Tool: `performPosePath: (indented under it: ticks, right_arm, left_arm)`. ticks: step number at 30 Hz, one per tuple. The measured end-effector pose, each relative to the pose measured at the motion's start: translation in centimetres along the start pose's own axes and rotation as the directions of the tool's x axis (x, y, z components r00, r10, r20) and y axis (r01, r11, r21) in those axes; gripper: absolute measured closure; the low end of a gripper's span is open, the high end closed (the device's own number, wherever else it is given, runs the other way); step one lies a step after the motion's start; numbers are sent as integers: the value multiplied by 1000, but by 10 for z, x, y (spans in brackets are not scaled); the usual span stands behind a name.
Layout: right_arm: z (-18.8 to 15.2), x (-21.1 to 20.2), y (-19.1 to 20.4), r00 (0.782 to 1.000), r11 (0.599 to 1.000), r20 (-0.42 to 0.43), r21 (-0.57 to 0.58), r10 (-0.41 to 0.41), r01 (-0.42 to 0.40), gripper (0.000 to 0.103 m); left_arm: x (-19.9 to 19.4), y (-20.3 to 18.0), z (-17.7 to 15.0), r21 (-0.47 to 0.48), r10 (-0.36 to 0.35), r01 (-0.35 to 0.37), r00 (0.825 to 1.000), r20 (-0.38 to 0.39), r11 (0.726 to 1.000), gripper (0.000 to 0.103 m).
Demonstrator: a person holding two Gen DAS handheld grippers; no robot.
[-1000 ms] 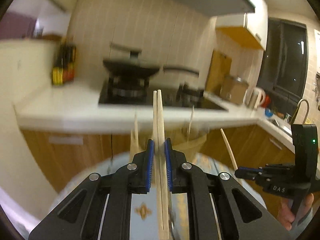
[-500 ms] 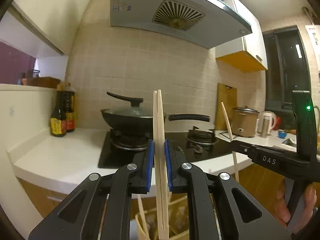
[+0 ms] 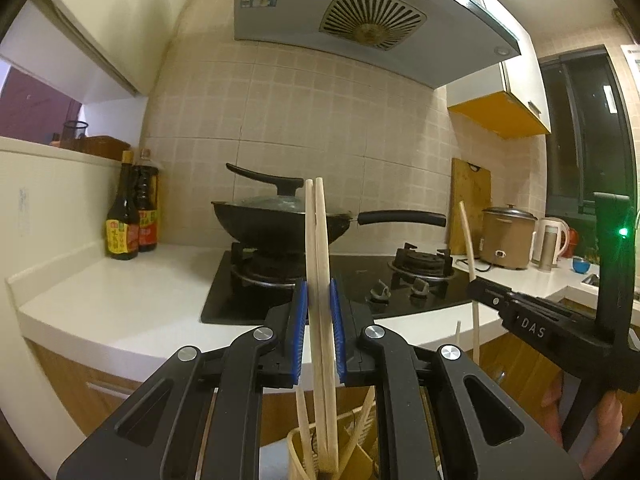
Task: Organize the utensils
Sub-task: 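Carry both chopsticks over the beige caddy and open both tools to drop them, then move both open tools back down over the last spoon and chopsticks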
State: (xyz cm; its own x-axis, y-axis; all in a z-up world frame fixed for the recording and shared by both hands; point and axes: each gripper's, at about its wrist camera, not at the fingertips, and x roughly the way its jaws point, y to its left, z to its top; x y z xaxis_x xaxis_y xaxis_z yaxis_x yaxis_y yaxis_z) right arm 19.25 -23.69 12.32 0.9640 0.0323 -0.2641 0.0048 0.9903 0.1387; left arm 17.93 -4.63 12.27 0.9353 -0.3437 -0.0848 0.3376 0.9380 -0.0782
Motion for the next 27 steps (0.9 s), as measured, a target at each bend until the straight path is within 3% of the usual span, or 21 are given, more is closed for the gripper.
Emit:
performPosePath:
  ticks: [3, 10, 12, 14, 16, 19, 22, 25, 27]
  right_arm:
    - [-5, -9, 0, 999, 1000, -33, -3, 29, -29, 99]
    - [-19, -58, -7, 995, 998, -82, 18, 58, -57, 95]
    - [-23, -75, -8, 992, 998, -104, 18, 67, -65, 84]
    - [-29, -95, -6, 990, 999, -132, 9, 53, -52, 55]
    - [-34, -113, -5, 989, 999, -140, 0, 37, -37, 44]
    - [-43, -139, 1, 984, 999, -178, -38, 16, -23, 44]
    - [-55, -158, 3, 971, 998, -237, -57, -7, -7, 44]
    - [-70, -169, 2, 947, 999, -319, -44, -20, 6, 44]
    - [-85, -170, 1, 918, 998, -393, -46, -52, 37, 44]
  left_arm:
    - [-6, 0, -4, 6, -10, 10, 1000, -15, 1000, 89]
    - [-37, 7, -6, -47, -30, 29, 999, -39, 998, 63]
    - [-53, 8, -5, -66, -56, 52, 997, -48, 996, 53]
    - [-68, 8, -5, -81, -72, 68, 996, -53, 994, 48]
    - [-85, 5, -7, -85, -85, 80, 994, -62, 993, 44]
    - [-108, -1, -13, -71, -101, 95, 992, -78, 993, 35]
    - [-127, -5, -25, -66, -105, 96, 986, -132, 993, 35]
    - [-135, -5, -39, -90, -111, 95, 974, -199, 991, 35]
    - [-138, -3, -51, -111, -114, 88, 961, -253, 990, 35]
